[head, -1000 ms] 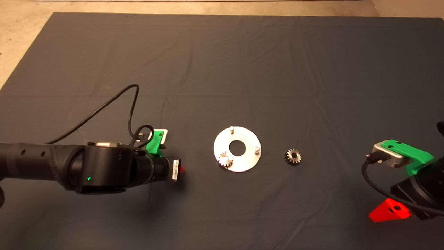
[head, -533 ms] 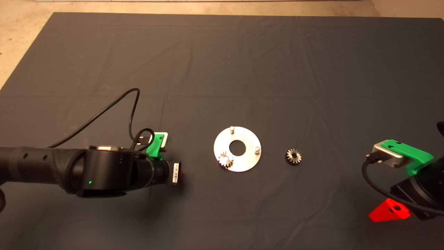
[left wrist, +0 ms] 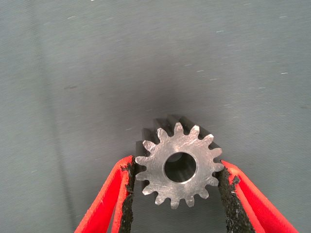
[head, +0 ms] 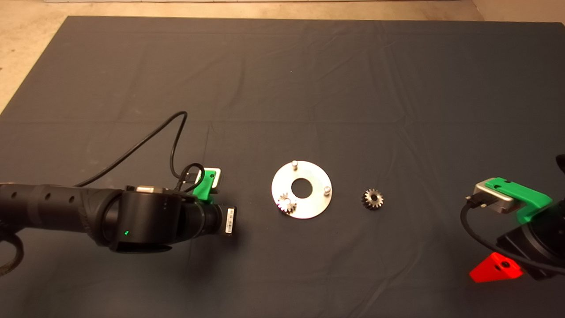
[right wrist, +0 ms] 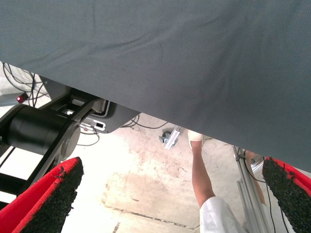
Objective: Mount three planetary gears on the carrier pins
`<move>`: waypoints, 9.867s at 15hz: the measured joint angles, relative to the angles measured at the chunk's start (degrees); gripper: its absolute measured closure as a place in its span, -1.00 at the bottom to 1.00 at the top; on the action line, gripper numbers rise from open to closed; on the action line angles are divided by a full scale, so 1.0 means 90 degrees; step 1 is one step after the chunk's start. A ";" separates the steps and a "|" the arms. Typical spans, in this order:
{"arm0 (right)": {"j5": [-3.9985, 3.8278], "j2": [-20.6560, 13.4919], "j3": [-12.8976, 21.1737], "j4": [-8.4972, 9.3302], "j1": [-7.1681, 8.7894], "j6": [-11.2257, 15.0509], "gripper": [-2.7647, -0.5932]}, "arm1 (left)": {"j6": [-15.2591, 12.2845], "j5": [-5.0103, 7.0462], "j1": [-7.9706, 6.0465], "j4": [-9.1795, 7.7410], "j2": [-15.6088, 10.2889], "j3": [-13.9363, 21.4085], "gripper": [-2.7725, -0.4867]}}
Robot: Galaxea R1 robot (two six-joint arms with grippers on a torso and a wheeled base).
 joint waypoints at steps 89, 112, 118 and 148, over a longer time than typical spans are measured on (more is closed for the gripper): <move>-0.0004 0.0000 0.0001 0.0000 -0.0001 0.0000 -0.99 | 0.1551 -0.0337 -0.1843 -0.1890 0.3194 -0.3191 0.65; -0.0004 -0.0018 0.0001 0.0000 -0.0001 0.0000 -0.99 | 0.1611 -0.0340 -0.1730 -0.1896 0.3142 -0.3087 0.65; -0.0006 -0.0018 0.0000 0.0000 -0.0002 0.0000 -0.99 | 0.1768 -0.0398 -0.1728 -0.1895 0.3145 -0.3228 0.65; -0.0007 -0.0018 -0.0002 0.0000 -0.0003 0.0000 -0.99 | 0.1263 -0.0391 -0.2467 -0.2379 0.2447 -0.2228 0.15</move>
